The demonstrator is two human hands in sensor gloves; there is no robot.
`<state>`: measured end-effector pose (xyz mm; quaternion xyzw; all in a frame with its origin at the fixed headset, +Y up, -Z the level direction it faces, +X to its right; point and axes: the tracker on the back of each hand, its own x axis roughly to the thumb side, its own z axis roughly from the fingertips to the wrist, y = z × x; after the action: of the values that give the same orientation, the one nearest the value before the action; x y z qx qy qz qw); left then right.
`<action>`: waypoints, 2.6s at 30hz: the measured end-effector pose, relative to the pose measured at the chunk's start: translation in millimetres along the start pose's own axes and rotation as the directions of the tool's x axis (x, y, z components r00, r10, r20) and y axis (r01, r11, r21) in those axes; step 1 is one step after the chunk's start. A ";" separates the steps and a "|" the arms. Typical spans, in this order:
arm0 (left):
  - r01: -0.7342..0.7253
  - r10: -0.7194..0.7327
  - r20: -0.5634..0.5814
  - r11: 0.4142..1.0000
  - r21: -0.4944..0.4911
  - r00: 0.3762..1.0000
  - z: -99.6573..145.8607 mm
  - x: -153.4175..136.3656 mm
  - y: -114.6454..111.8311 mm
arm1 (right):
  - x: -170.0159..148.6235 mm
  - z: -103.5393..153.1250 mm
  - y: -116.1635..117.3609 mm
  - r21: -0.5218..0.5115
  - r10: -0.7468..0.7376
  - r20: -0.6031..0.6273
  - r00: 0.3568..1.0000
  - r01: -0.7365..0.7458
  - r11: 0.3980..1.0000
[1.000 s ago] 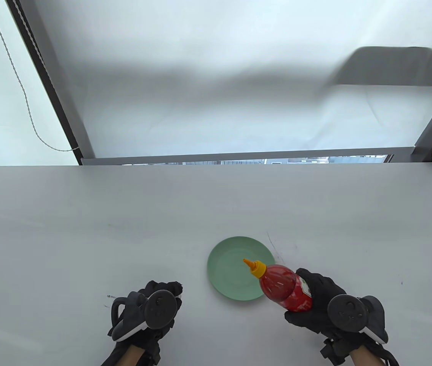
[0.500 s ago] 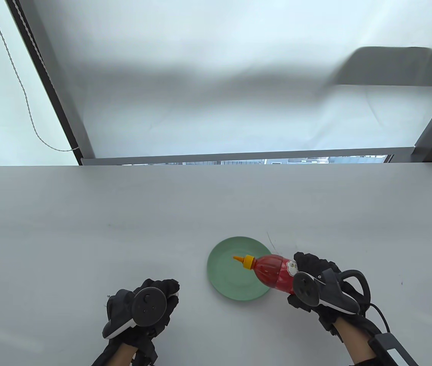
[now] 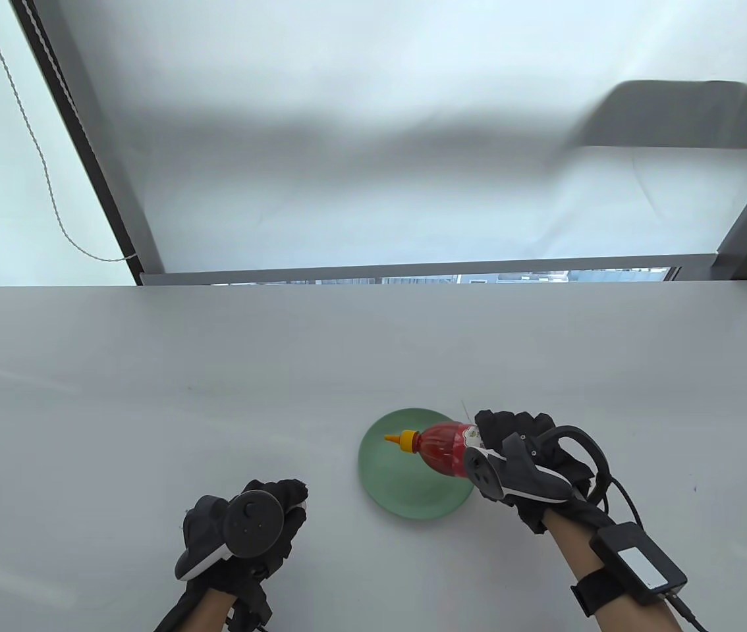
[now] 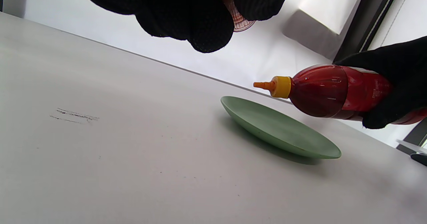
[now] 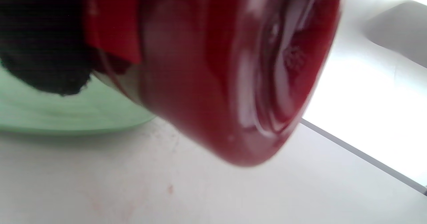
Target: Squeeze ketchup bottle to draw patterns on plate
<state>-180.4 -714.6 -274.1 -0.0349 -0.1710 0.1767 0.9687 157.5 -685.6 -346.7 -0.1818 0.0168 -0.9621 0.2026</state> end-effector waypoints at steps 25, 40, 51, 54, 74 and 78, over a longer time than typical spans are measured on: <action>-0.021 0.021 -0.017 1.000 0.001 1.000 -1.1 -3.3 0.3 | 12.8 -4.3 -5.6 -0.010 -0.008 -0.024 1.000 0.008 1.000; -0.024 0.025 -0.018 1.000 0.004 1.000 -1.4 -4.4 0.7 | 19.4 -2.0 -6.4 -0.008 -0.025 -0.016 1.000 0.025 1.000; -0.022 0.022 -0.017 1.000 0.006 1.000 -1.0 -4.7 0.2 | 21.2 15.4 -7.4 -0.010 -0.045 -0.005 0.999 0.045 0.999; -0.024 0.024 -0.018 1.000 0.007 1.000 -0.8 -4.9 0.1 | 21.4 24.2 -6.9 -0.009 -0.054 -0.001 0.999 0.054 0.999; -0.032 0.032 -0.036 0.999 -0.001 0.999 -0.8 -7.8 -1.9 | 15.6 28.4 1.3 0.009 -0.057 -0.039 0.998 0.057 0.998; -0.034 0.034 -0.036 0.999 0.001 0.999 -1.4 -8.1 -2.0 | 11.0 15.5 2.4 0.011 -0.052 -0.059 0.997 0.053 0.999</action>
<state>-186.4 -719.3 -277.8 -0.0410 -0.1528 0.1926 0.9684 154.6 -691.5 -328.7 -0.1527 0.0122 -0.9721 0.1779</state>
